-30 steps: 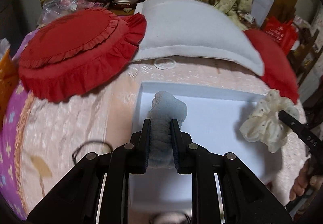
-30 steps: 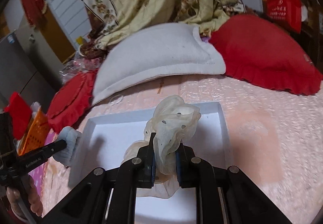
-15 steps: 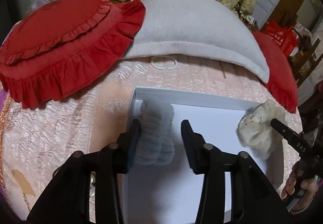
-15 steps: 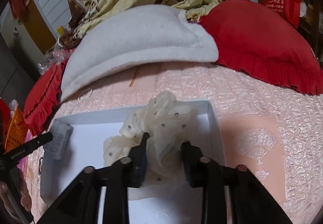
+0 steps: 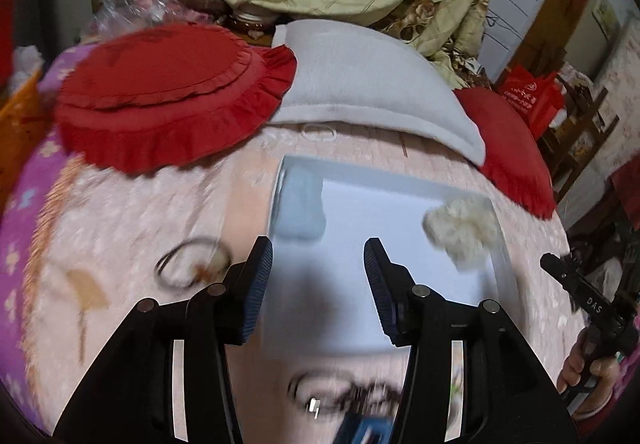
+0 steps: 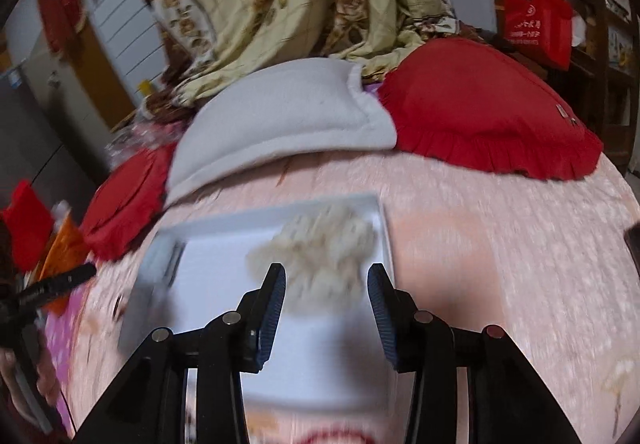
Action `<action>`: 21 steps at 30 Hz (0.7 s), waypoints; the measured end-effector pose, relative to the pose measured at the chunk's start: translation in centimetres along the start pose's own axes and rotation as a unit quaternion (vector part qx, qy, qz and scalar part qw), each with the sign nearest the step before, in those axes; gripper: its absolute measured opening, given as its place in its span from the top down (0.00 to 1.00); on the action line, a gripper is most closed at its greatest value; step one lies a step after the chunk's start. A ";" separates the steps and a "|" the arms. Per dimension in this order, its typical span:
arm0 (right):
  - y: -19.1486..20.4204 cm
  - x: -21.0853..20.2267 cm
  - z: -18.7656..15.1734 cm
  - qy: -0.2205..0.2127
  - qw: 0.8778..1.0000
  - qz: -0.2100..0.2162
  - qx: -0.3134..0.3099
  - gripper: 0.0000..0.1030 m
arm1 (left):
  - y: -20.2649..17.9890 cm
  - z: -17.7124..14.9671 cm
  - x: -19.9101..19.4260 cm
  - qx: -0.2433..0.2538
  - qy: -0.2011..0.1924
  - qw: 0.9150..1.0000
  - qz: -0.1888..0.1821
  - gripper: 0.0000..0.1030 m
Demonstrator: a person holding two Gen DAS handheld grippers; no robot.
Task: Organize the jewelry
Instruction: 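Lift both open tools out of the white box, then grasp the dark blue claw clip with the left tool while the right tool approaches the silver bangle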
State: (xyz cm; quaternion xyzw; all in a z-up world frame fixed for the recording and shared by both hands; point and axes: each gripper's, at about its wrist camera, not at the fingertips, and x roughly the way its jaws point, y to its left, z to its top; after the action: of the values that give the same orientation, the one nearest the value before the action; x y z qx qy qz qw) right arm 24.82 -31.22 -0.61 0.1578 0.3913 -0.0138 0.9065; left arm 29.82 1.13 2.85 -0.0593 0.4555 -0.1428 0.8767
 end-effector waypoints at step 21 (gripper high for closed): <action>1.5 -6.2 -19.1 0.059 0.996 0.061 0.020 0.60 | 0.2 -17.8 -6.9 -0.064 -0.003 0.996 0.055 0.54</action>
State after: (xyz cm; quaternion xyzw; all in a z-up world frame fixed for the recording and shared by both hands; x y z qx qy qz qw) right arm 7.29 -24.76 -8.12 0.1995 0.4338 0.0432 0.8776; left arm 11.60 3.89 -2.08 -0.0910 0.4635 -0.0644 0.8790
